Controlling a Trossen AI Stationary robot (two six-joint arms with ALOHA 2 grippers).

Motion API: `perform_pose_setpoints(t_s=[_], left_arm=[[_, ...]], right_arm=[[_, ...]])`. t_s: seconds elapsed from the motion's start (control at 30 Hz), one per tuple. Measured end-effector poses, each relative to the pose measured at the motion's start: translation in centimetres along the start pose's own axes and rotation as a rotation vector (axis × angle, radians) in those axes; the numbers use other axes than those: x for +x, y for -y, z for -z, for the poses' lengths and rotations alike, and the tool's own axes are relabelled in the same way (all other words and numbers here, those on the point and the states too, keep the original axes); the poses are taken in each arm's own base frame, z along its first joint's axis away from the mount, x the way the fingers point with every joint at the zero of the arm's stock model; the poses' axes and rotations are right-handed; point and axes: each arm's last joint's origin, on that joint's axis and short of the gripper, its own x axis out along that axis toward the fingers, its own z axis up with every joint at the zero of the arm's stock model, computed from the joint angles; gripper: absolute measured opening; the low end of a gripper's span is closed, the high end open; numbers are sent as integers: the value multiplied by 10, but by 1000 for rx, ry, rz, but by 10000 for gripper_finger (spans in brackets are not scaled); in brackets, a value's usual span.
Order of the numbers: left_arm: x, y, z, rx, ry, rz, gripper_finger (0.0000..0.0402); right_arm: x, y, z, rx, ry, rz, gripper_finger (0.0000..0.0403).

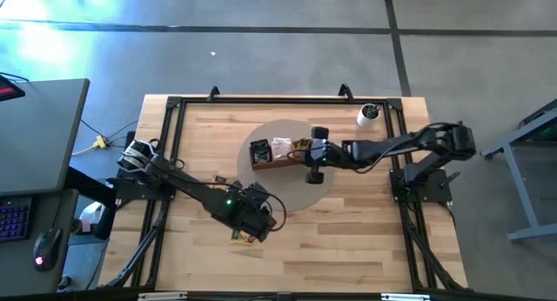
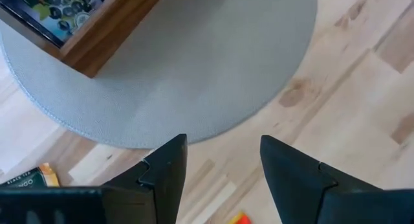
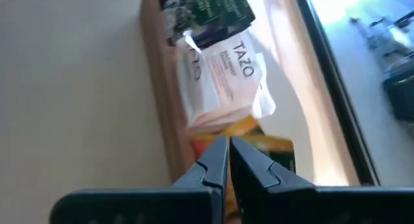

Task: Pick & Place Tea
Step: Put the yellow tea bag into the right section of the wooden organizer

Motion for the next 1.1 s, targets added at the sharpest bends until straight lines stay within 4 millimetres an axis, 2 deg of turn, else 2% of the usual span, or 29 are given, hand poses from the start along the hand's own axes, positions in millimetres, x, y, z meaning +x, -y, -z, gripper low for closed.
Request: perform_pose_setpoints(t_s=[0.2,0.33,0.43,0.53,0.67,0.8,0.97,1.1], left_arm=[[0,-1,0,4,5,-9,193],[0,-2,0,10,5,-20,193],[0,-2,0,11,4,-24,193],[0,-2,0,11,6,-26,193],[0,-3,1,6,2,-30,193],[-4,-5,6,-6,-60,-29,193],[-29,-18,23,-35,-120,-109,193],[-59,-33,43,-119,-116,-195,193]], right_arm=[[35,-7,9,-58,-109,25,6],[55,0,7,-83,-156,87,3],[62,7,5,-69,-182,102,5],[59,10,-1,-78,-207,81,2],[42,3,-8,-110,-264,76,5],[9,-6,-24,-104,-245,66,2],[-48,-21,-44,-100,-116,56,2],[-96,-26,-51,11,-1,31,3]])
